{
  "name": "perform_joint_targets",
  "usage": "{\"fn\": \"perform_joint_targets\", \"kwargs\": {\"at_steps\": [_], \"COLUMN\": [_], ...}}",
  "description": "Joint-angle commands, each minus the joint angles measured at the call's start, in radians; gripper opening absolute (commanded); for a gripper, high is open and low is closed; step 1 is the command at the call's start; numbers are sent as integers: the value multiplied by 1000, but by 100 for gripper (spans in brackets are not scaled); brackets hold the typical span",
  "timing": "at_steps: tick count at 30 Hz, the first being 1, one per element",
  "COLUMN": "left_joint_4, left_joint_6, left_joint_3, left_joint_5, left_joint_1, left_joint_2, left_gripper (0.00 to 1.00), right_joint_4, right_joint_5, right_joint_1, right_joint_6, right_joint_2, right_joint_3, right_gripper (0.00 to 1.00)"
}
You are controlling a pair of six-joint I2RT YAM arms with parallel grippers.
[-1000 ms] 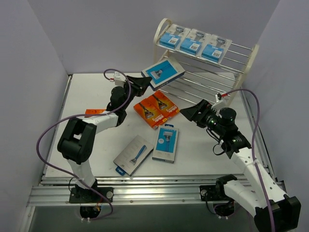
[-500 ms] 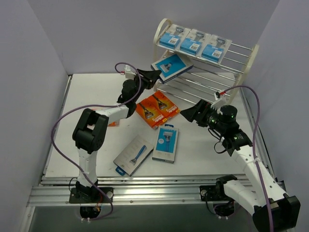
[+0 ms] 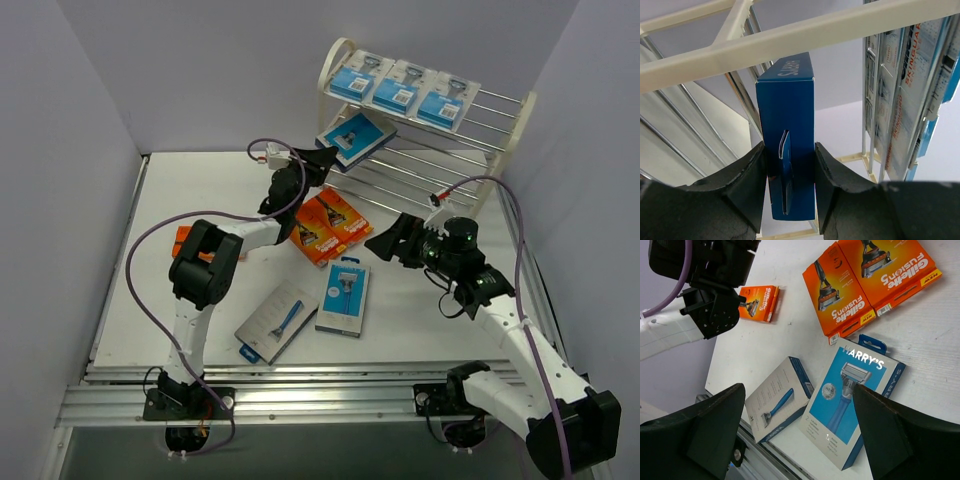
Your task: Place and organize the shaving razors onto the shelf
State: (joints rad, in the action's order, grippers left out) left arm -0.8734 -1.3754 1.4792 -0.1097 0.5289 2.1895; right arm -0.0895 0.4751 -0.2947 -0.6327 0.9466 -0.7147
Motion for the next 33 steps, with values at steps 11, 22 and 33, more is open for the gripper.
{"fn": "perform_joint_targets", "kwargs": {"at_steps": [11,22,33], "left_joint_4": [-162,-144,-93], "left_joint_6": [-8,-2,-2], "left_joint_3": [150,213,294], "left_joint_5": [-214,-298,-349], "left_joint_1": [49,65,82], "left_joint_2": [81,122,165], "left_gripper": [2,2,2], "right_joint_4": [33,48,65], "right_joint_5": [-18,-38,-43], "right_joint_1": [-75,-146,-167], "right_joint_6": [45,61,65], "right_joint_2": [0,6,-11], "right_joint_3": [-48,-43,-22], "right_gripper": [85,86,86]}}
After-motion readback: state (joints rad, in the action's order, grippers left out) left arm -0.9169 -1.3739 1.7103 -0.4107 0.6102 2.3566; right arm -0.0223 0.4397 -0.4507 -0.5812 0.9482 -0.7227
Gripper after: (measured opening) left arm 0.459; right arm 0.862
